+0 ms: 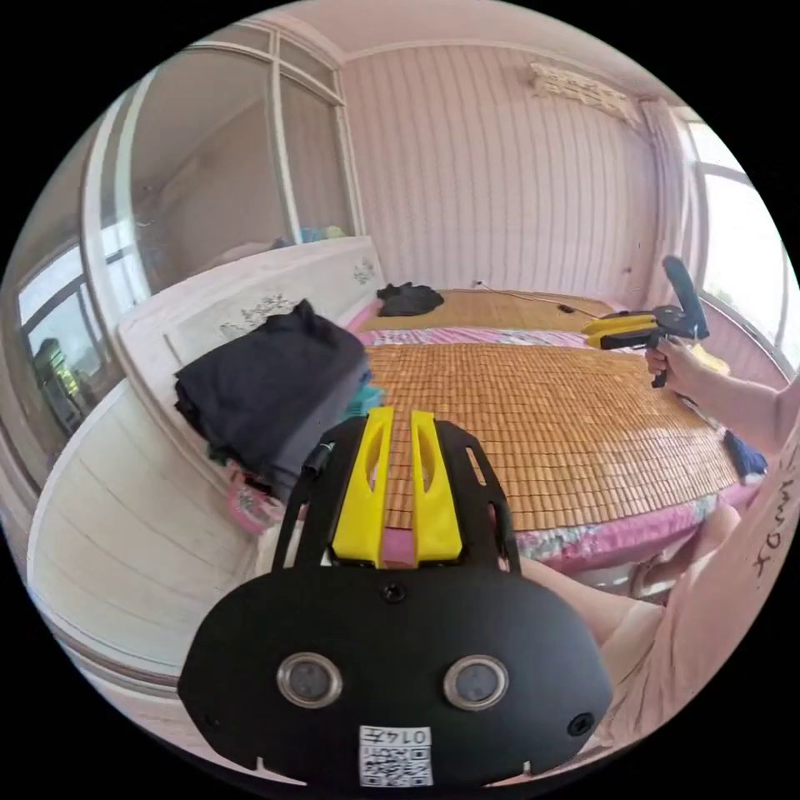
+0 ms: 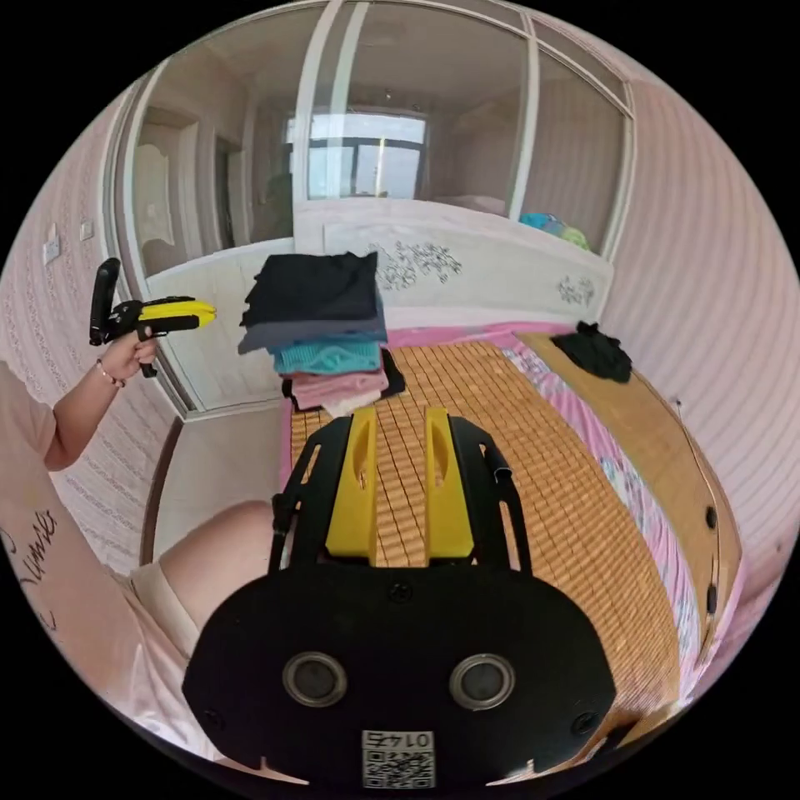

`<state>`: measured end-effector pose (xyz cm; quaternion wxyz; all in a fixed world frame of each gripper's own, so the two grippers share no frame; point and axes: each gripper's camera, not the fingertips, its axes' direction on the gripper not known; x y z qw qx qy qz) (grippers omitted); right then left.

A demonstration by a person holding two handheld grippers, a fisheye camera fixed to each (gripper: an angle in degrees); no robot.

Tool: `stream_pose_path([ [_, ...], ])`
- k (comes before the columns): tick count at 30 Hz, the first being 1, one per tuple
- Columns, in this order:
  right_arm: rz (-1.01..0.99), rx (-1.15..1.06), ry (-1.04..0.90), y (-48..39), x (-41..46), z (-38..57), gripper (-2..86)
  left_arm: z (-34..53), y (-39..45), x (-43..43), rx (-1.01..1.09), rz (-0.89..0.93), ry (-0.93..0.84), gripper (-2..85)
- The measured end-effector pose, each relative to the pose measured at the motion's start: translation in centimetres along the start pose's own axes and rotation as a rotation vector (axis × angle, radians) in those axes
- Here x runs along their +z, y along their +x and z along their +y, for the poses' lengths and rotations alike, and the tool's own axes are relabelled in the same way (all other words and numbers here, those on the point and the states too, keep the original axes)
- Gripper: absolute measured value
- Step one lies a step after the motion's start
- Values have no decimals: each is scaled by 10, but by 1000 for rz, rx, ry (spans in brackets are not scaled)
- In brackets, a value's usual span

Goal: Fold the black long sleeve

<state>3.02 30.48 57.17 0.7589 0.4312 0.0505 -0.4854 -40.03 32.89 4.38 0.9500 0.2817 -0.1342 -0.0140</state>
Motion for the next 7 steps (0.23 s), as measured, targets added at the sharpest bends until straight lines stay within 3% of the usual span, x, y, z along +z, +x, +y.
stream_pose_path([
  [7, 344, 555, -234, 14, -145, 288, 100, -45, 250, 44, 327, 664, 104, 42],
])
